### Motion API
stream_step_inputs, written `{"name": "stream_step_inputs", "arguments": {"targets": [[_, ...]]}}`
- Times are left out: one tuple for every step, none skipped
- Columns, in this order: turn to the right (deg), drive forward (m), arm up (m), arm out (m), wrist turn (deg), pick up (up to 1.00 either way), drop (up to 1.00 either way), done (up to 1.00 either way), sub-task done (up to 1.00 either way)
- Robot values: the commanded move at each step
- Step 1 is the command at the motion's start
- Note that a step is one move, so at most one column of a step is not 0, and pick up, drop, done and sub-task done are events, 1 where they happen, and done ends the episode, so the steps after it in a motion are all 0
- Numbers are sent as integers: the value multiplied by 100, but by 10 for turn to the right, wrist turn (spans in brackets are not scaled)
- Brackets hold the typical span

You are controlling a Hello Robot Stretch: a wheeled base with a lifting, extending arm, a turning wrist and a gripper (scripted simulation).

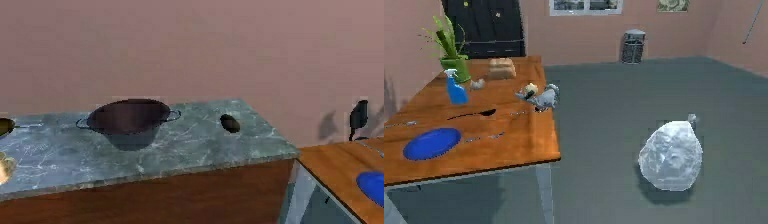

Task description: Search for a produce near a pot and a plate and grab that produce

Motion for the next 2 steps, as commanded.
{"name": "stream_step_inputs", "arguments": {"targets": [[0, 40, 0, 0, 0, 0, 0, 0, 0], [-450, 0, 0, 0, 0, 0, 0, 0, 0]]}}
